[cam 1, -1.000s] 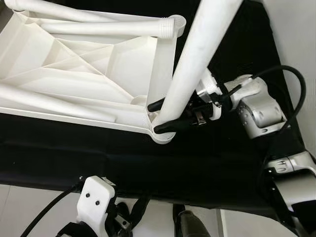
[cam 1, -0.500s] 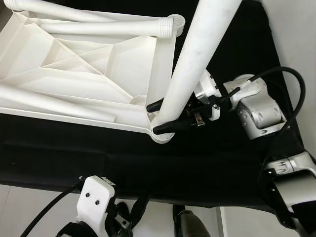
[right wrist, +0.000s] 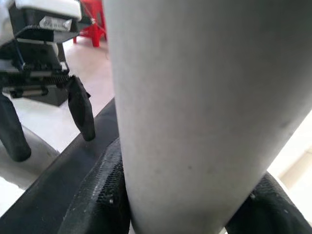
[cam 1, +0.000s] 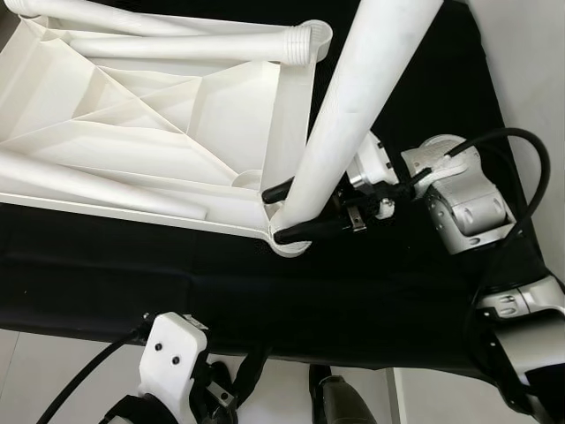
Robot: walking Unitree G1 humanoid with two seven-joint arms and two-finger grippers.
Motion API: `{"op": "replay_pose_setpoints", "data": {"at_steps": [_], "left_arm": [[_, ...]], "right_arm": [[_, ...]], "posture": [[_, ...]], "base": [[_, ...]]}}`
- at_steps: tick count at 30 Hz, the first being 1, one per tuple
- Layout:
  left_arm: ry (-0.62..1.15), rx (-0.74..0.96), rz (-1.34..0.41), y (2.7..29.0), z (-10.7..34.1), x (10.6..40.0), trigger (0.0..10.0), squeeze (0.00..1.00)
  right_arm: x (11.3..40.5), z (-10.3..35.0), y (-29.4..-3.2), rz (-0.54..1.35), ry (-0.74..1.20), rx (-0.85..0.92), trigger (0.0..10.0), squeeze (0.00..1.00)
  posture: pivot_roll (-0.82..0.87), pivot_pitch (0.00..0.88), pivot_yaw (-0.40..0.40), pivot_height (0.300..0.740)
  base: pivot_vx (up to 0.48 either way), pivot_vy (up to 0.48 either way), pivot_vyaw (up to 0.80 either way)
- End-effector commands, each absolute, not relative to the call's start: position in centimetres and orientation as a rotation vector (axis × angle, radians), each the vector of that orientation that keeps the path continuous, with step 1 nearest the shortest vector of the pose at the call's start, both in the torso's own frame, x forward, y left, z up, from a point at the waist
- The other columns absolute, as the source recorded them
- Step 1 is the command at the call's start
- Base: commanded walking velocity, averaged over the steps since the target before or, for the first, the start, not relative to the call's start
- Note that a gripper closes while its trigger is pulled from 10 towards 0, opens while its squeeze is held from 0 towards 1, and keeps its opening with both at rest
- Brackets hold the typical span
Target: Building children table
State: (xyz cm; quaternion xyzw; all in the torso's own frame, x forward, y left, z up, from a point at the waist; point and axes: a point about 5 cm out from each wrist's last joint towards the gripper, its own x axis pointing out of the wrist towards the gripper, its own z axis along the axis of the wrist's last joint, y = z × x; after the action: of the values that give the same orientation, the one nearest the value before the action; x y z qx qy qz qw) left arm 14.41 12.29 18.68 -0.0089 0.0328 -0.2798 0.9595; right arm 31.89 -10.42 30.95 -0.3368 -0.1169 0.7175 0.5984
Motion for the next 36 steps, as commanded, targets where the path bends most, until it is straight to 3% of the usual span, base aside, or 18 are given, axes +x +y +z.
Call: {"op": "replay_pose_setpoints", "data": {"at_steps": [1, 9, 14, 16, 26, 30, 36], "left_arm": [[0.098, -0.038, -0.573, 12.2, 18.3, 14.1, 10.0, 0.0], [0.098, -0.04, -0.572, 12.2, 18.3, 14.1, 10.0, 0.0], [0.099, -0.042, -0.572, 12.2, 18.2, 14.2, 10.0, 0.0], [0.099, -0.042, -0.572, 12.2, 18.2, 14.2, 10.0, 0.0], [0.096, -0.046, -0.571, 12.1, 18.2, 14.4, 10.0, 0.0], [0.095, -0.046, -0.571, 12.1, 18.2, 14.4, 10.0, 0.0], [0.094, -0.044, -0.569, 12.2, 18.2, 14.5, 10.0, 0.0]], "right_arm": [[32.5, 25.9, -11.5, 1.643, 0.077, -1.021, 10.0, 0.0], [32.7, 26.2, -11.4, 1.661, 0.084, -0.898, 10.0, 0.0], [33.7, 27.5, -11.5, 1.648, 0.123, -0.64, 10.0, 0.0], [33.7, 27.5, -11.5, 1.648, 0.123, -0.64, 10.0, 0.0], [35.4, 30.7, -10.9, 1.543, 0.13, -0.132, 10.0, 0.0], [35.5, 31.1, -10.8, 1.531, 0.104, -0.102, 10.0, 0.0], [34.4, 31.2, -10.9, 1.594, -0.027, -0.251, 10.0, 0.0]], "posture": [[-0.02, 0.501, -0.045, 0.74], [-0.02, 0.498, -0.044, 0.74], [-0.03, 0.485, -0.044, 0.74], [-0.03, 0.485, -0.044, 0.74], [-0.03, 0.481, -0.048, 0.74], [-0.03, 0.481, -0.048, 0.74], [-0.03, 0.481, -0.047, 0.74]], "base": [[0.0, 0.0, 0.0], [0.0, 0.0, 0.0], [0.0, 0.0, 0.0], [0.0, 0.0, 0.0], [0.0, 0.0, 0.0], [0.0, 0.0, 0.0], [0.0, 0.0, 0.0]]}}
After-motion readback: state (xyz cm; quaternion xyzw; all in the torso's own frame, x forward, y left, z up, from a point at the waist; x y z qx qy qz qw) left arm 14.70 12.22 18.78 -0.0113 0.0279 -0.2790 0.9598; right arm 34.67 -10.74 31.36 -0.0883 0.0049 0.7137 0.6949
